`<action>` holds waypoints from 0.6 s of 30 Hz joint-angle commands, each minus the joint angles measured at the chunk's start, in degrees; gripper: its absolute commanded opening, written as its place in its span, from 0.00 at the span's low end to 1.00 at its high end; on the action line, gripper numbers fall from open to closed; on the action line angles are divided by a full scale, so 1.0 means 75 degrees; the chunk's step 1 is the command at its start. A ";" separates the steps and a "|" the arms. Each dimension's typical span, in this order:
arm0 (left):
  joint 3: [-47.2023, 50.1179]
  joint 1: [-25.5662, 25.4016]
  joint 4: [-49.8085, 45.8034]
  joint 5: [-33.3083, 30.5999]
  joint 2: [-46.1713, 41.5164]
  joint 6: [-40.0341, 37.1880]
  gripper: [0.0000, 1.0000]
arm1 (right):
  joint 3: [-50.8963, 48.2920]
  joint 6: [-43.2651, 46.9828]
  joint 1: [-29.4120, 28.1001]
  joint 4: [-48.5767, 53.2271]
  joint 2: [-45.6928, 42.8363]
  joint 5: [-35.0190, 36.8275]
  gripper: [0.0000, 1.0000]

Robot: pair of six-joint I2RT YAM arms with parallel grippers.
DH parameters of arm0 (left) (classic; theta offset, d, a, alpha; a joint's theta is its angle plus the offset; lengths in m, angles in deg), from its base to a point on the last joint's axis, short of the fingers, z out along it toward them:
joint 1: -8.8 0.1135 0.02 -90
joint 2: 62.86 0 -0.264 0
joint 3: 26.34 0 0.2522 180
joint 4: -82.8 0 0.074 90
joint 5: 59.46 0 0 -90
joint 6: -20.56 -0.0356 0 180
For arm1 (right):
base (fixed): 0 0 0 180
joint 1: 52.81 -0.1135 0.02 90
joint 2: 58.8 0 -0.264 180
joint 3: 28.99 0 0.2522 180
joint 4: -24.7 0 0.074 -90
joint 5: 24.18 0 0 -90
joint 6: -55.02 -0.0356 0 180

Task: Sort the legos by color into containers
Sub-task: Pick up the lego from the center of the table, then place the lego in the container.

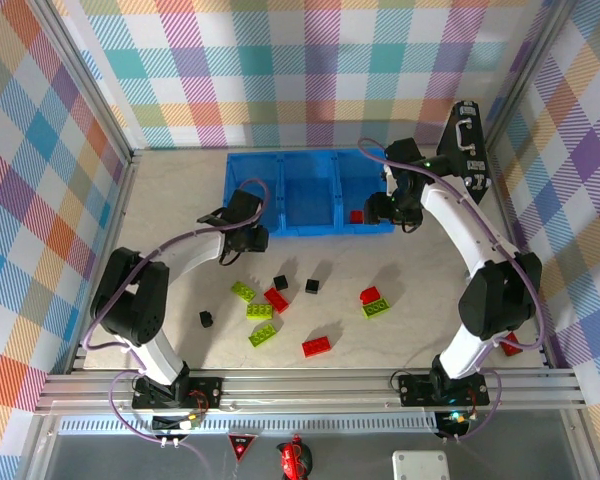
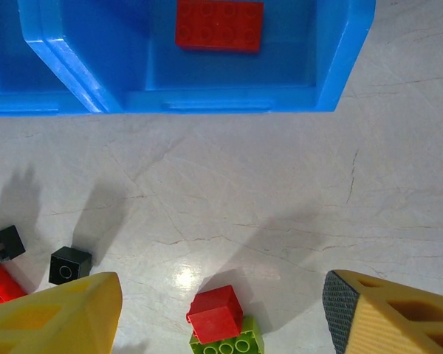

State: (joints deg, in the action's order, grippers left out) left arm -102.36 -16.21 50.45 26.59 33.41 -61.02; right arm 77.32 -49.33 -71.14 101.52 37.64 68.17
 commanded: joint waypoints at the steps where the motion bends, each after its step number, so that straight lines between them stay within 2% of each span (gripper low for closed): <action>1: -0.0171 -0.0045 -0.0549 -0.0013 -0.0382 0.0142 0.32 | -0.0124 -0.0043 0.0010 0.0180 -0.0323 -0.0057 0.73; 8: -0.0894 -0.0033 -0.0949 -0.0112 -0.0230 0.0095 0.32 | -0.0322 -0.0113 0.0009 0.0134 -0.0498 -0.0063 0.73; 18: -0.2052 0.0054 -0.1380 -0.0387 0.0686 0.0095 0.32 | -0.0526 -0.0076 0.0027 0.0159 -0.0680 0.0073 0.73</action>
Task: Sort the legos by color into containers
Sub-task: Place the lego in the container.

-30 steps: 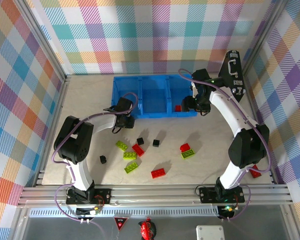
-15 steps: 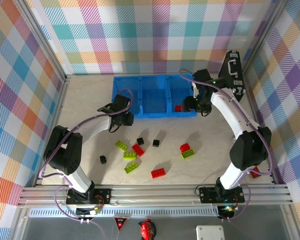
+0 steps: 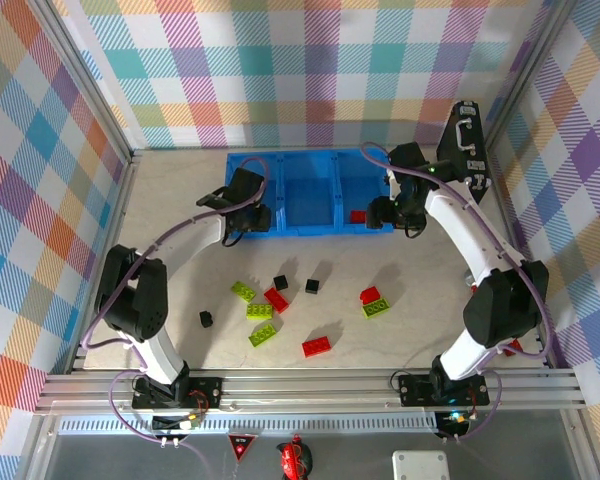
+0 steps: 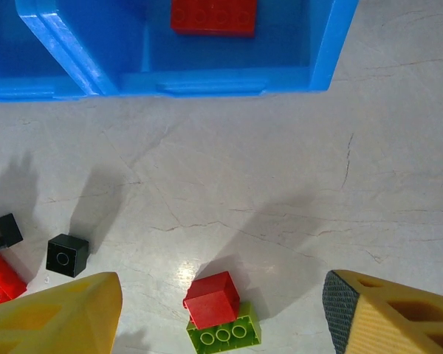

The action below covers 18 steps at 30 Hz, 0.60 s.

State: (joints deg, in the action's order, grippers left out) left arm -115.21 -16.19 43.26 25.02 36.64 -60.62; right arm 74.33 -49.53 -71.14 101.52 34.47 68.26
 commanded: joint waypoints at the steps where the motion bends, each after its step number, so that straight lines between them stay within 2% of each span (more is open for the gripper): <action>1: -0.0459 0.0083 -0.0473 -0.0189 0.0365 0.0043 0.32 | -0.0162 -0.0038 0.0010 0.0159 -0.0280 0.0081 0.73; 18: -0.1402 0.0600 -0.0769 0.0242 0.1860 0.0248 0.32 | -0.0379 0.0000 0.0023 0.0198 -0.0403 0.0165 0.73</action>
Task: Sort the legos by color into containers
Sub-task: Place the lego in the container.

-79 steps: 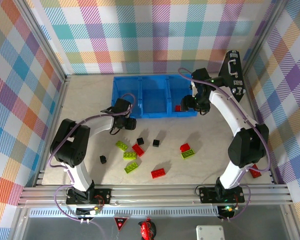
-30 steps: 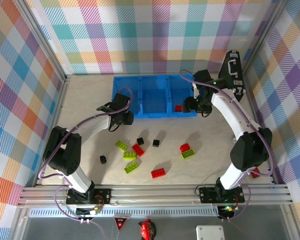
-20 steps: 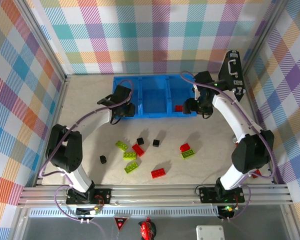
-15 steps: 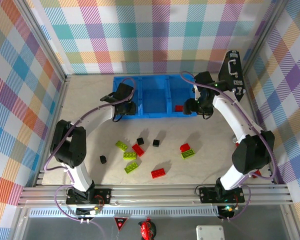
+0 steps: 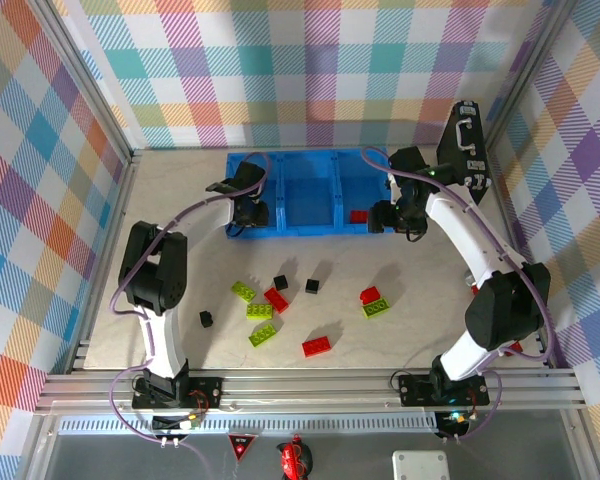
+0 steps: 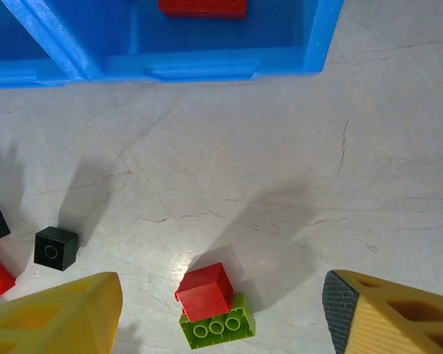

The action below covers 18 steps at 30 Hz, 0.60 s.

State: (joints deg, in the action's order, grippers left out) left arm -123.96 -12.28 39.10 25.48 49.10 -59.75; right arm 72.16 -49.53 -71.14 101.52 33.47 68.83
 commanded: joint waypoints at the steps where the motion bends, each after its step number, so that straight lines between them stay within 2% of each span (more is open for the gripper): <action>1: -0.0258 0.0101 -0.0216 0.0205 0.0266 0.0140 0.33 | -0.0102 0.0000 0.0022 0.0198 -0.0269 0.0069 0.73; 18: -0.0296 0.0209 -0.0137 0.0470 0.0382 0.0184 0.42 | -0.0557 -0.0155 0.0007 0.0183 -0.0576 -0.0081 0.73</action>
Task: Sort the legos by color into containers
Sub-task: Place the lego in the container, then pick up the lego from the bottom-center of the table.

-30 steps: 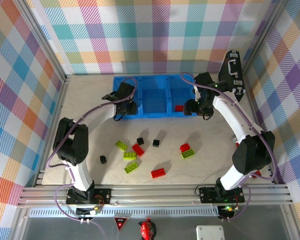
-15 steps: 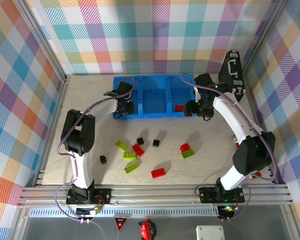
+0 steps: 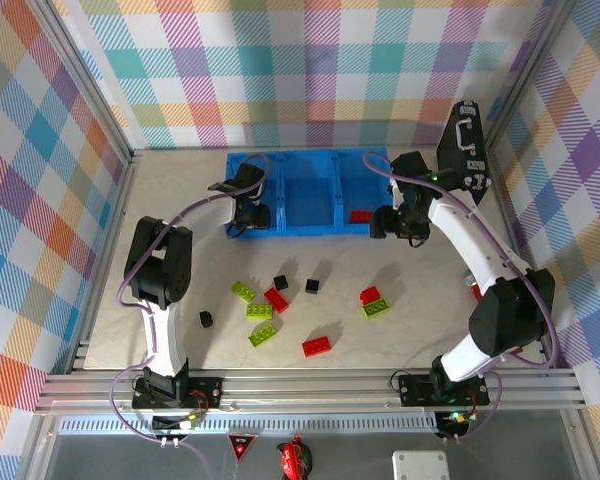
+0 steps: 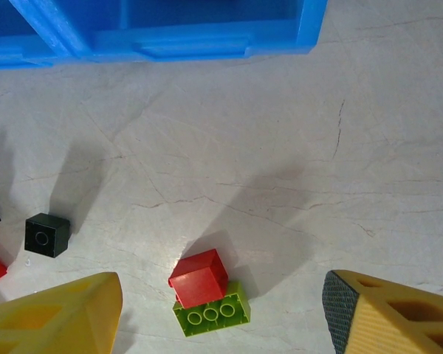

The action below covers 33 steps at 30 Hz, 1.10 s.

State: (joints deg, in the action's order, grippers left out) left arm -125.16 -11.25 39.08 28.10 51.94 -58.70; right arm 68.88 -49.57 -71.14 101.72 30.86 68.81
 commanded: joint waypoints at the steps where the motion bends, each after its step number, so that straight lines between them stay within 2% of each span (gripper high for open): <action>1: -0.0127 0.0072 -0.0121 0.0148 -0.0013 0.0044 0.42 | -0.0140 -0.0149 0.0011 0.0166 -0.0243 -0.0084 0.73; 14: -0.0017 0.0072 -0.0282 0.0226 -0.0658 -0.0026 0.43 | -0.0614 -0.0327 -0.0016 0.0026 -0.0494 -0.0335 0.72; 33: 0.1245 0.0337 -0.0847 0.0370 -0.3079 -0.0475 0.43 | -0.1595 -0.0839 -0.0918 -0.0486 -0.0138 -0.0333 0.71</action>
State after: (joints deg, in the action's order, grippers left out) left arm -117.46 -9.68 35.65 30.07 32.47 -60.54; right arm 58.13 -54.18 -77.06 99.01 28.68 66.82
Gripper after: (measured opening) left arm 0.426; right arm 0.716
